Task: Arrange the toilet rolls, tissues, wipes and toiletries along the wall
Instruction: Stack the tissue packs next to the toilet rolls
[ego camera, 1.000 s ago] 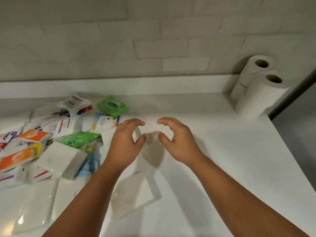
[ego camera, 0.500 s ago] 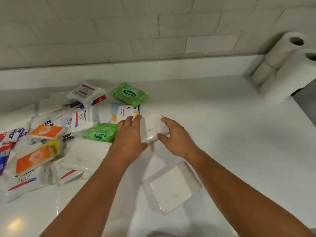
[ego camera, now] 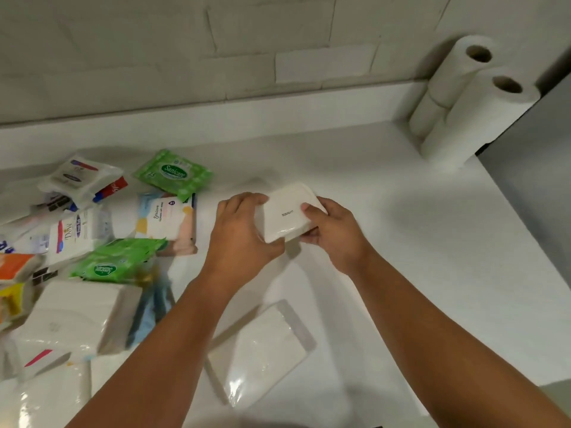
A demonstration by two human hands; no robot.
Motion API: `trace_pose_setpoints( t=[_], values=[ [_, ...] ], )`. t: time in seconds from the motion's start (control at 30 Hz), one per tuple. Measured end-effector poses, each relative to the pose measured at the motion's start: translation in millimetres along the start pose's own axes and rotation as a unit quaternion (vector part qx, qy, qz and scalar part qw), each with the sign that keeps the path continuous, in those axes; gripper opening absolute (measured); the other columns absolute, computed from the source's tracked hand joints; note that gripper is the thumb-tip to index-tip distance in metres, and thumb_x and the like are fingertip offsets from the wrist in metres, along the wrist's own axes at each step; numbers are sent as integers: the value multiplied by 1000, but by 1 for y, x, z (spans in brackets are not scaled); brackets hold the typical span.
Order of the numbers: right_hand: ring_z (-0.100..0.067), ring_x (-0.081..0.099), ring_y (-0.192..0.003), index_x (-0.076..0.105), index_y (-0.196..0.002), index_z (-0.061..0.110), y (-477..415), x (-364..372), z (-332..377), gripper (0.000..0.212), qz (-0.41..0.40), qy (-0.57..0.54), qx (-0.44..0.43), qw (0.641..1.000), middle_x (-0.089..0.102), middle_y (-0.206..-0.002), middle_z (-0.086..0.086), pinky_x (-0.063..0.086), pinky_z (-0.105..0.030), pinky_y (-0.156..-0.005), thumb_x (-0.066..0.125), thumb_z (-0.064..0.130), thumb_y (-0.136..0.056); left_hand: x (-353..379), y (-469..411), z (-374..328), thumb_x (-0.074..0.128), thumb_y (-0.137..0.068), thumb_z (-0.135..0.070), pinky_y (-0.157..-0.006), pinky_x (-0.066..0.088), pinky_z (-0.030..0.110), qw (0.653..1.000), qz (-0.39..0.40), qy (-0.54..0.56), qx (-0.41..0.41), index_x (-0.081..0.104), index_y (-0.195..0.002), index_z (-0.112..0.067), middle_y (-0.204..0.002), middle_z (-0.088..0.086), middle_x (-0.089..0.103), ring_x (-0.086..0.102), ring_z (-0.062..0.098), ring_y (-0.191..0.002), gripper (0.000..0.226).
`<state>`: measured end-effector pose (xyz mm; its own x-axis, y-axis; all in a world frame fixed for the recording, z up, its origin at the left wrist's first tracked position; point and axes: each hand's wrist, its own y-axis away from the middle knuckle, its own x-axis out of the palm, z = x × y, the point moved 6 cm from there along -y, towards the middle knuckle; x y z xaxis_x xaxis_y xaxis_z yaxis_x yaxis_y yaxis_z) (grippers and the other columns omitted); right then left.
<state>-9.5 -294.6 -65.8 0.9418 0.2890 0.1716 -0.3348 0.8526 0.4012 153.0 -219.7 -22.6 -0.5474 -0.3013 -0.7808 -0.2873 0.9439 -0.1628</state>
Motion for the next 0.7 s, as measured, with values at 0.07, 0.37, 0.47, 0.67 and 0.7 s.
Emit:
trace_pose_setpoints(
  t=[0.07,0.37,0.47,0.67,0.7],
  values=[
    [-32,68,-106,62,-117,8,-6,-24,6,26,-10,-60,-3,998,69,-117,-17,57,-49,-88,65,15,-93,17,-10,-18,86,-64,-27,-99,35,17,999,17,38,14,54,-130,-20,-132,-7,52,42,14,-123,74],
    [-31,67,-107,53,-120,1,-56,-130,31,34,-119,-63,-54,989,65,-120,-19,57,-50,-87,66,12,-91,103,-68,-71,85,-77,-28,-73,48,4,978,35,184,-92,47,-140,-23,-123,-17,62,66,-3,-85,74],
    [-21,70,-96,63,-109,5,-77,-160,42,31,-174,44,-84,980,72,-103,-6,59,-39,-86,70,26,-87,130,-98,-82,83,-78,-27,-79,56,17,977,36,186,-94,56,-131,-23,-120,-13,67,68,3,-86,59],
    [-3,52,-55,57,-67,16,-118,-196,76,29,-217,245,-169,930,56,-61,8,38,-19,-55,62,30,-92,177,-152,-98,81,-77,-36,-65,45,5,988,31,125,-88,63,-110,-20,-97,-13,68,62,3,-80,41],
    [-9,52,-56,55,-67,11,-125,-199,78,31,-219,261,-177,923,55,-61,3,39,-23,-54,60,28,-92,183,-160,-100,80,-76,-39,-64,46,9,990,27,107,-89,62,-106,-19,-94,-11,68,63,7,-78,40]
  ],
)
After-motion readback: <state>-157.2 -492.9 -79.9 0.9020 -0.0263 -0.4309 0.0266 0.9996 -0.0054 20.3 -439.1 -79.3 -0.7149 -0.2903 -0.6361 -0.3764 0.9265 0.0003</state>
